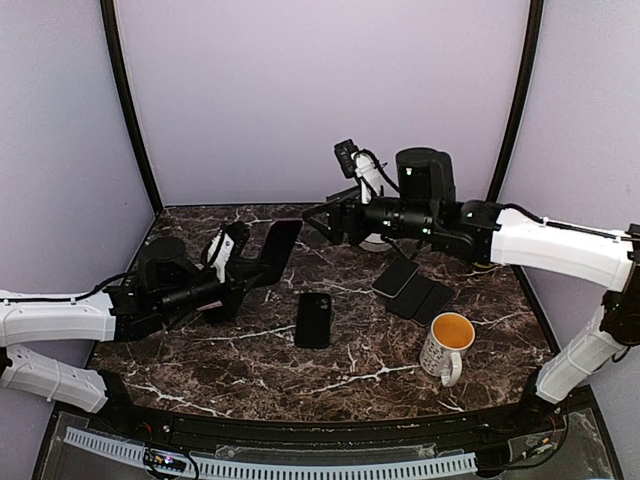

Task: Put the phone into the phone case
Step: Pass from the right arm to the left, then pass from the left arm to the right

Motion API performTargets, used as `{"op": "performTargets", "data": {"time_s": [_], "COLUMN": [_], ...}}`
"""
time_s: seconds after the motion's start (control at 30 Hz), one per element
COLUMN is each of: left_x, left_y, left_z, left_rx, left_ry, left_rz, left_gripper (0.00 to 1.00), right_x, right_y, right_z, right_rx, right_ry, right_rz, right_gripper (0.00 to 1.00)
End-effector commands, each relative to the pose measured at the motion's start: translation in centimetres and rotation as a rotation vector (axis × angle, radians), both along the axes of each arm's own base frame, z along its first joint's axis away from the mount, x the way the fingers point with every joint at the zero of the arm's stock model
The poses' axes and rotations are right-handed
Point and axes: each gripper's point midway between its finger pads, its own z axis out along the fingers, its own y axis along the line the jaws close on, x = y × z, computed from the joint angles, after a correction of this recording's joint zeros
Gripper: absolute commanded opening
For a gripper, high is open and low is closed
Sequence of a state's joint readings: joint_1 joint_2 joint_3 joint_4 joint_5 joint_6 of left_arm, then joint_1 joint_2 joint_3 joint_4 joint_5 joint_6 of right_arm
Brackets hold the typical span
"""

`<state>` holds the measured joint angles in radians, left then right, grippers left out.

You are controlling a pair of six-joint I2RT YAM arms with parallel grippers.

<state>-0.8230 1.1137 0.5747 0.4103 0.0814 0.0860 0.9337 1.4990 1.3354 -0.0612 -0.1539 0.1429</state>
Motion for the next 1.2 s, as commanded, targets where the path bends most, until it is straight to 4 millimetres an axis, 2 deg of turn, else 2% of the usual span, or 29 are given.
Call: {"op": "performTargets", "data": {"time_s": [0.0, 0.07, 0.2, 0.33, 0.57, 0.77, 0.9, 1.03, 1.17], "left_x": [2.3, 2.2, 2.1, 2.1, 2.1, 2.0, 1.9, 1.9, 1.9], "left_y": [3.2, 3.2, 2.6, 2.6, 2.6, 2.6, 2.6, 2.5, 2.4], "left_z": [7.3, 7.2, 6.8, 6.7, 6.8, 6.8, 6.9, 6.9, 6.7], "left_rx": [-0.246, -0.265, -0.279, -0.274, -0.27, -0.27, -0.271, -0.269, -0.265], "left_ry": [-0.186, -0.168, -0.133, -0.132, -0.142, -0.142, -0.142, -0.142, -0.139], "left_rz": [0.238, 0.236, 0.213, 0.217, 0.219, 0.213, 0.208, 0.206, 0.203], "left_gripper": [0.0, 0.0, 0.0, 0.0, 0.0, 0.0, 0.0, 0.0, 0.0], "right_x": [1.3, 0.8, 0.8, 1.1, 2.7, 2.6, 2.8, 2.7, 2.5], "right_y": [0.5, 2.3, 5.5, 8.1, 9.1, 10.3, 10.7, 10.7, 10.5], "right_z": [4.5, 3.7, 2.7, 1.3, 0.4, -1.6, -2.5, -2.1, -1.9], "right_rx": [0.44, 0.43, 0.43, 0.398, 0.385, 0.349, 0.322, 0.331, 0.335], "right_ry": [0.027, 0.035, 0.096, 0.113, 0.125, 0.156, 0.174, 0.167, 0.151], "right_rz": [-0.23, -0.226, -0.17, -0.14, -0.195, -0.164, -0.168, -0.16, -0.146], "right_gripper": [0.75, 0.78, 0.98, 0.98, 0.99, 0.96, 0.98, 0.91, 0.73]}}
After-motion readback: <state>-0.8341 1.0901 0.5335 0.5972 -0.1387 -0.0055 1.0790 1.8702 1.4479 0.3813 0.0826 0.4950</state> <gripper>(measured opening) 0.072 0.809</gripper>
